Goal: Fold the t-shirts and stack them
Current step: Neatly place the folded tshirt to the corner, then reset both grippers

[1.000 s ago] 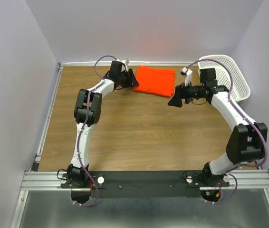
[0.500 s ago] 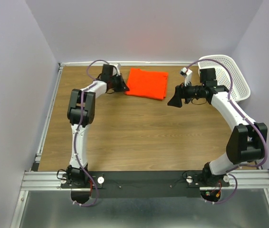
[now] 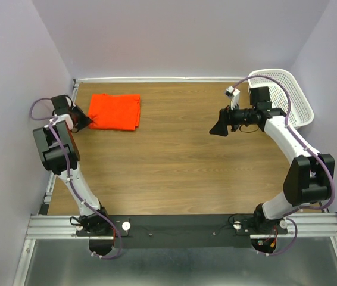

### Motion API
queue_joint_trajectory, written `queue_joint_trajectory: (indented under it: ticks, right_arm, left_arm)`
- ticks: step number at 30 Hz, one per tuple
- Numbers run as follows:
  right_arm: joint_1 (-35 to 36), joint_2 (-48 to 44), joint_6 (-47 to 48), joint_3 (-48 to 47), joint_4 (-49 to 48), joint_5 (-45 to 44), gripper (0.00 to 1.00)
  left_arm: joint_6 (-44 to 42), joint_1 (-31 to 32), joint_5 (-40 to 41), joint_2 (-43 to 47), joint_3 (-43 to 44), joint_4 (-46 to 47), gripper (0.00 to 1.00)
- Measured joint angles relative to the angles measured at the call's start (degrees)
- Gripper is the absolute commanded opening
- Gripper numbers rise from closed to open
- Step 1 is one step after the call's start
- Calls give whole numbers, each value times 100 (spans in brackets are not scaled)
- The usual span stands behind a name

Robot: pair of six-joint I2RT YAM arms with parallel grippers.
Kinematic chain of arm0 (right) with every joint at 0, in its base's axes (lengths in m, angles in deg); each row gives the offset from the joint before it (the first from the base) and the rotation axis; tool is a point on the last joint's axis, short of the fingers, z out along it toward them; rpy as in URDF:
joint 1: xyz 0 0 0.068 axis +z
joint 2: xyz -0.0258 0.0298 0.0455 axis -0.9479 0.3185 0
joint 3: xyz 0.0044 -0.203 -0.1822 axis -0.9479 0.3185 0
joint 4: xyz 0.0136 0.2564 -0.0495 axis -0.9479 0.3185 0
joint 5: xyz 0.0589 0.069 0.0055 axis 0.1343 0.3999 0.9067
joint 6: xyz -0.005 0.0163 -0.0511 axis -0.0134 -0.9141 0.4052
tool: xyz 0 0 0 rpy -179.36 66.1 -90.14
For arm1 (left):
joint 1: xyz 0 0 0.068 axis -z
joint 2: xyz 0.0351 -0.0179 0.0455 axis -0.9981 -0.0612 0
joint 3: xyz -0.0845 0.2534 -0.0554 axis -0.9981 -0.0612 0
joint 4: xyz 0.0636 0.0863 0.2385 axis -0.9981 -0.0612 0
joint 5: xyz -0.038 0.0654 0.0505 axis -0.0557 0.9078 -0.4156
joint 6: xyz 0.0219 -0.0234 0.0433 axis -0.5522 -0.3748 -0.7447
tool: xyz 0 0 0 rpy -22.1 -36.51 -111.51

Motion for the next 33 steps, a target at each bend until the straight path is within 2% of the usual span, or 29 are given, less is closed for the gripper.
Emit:
queue_joint_trajectory:
  ticks: [3,4,8,12,15,17,18,20,21,23,24,26,29,33]
  right_arm:
    - [0,0,4,46,4,42,89]
    - [0,0,9,52,2,52,89]
    - [-2,0,24,63,4,61,89]
    - [0,0,72,63,0,28,89]
    - [0,-17,149,70,4,-162,89]
    - [0,-85,212,103,4,-372,89]
    - [0,-173,269,151,-4,-581,89]
    - [0,-468,358,299,-42,-977,97]
    - [0,-616,372,396,-105,-1161,100]
    - [0,-1274,374,765,-337,-1878,100]
    - [0,-1440,348,872,-422,-2103,100]
    - [-2,-2111,192,1215,-822,-2824,100]
    - [-17,-3008,-284,1753,-1550,-4229,100]
    - [-205,-3705,-1001,2199,-2256,-5541,100]
  left_arm:
    - [-170,-20,260,-9,323,-363,29]
    - [-232,0,424,-2,431,-444,35]
    - [-382,74,1429,413,476,-667,44]
    - [-461,66,2118,1475,-9,-584,44]
    - [-533,155,2114,2616,-719,-203,44]
    - [-675,520,1915,3508,-1217,260,45]
    - [-726,680,1845,3700,-1300,358,45]
    - [-957,1475,1578,4354,-1478,662,48]
    - [-1119,1888,1379,4631,-1510,793,56]
    - [-1379,2479,1054,5154,-1661,1064,66]
    - [-1453,2656,949,5497,-1801,1130,84]
    - [-1639,2710,837,6067,-2118,1349,98]
    - [-1757,2715,841,7156,-2879,1718,98]
    - [-1939,2839,833,8264,-3969,1954,98]
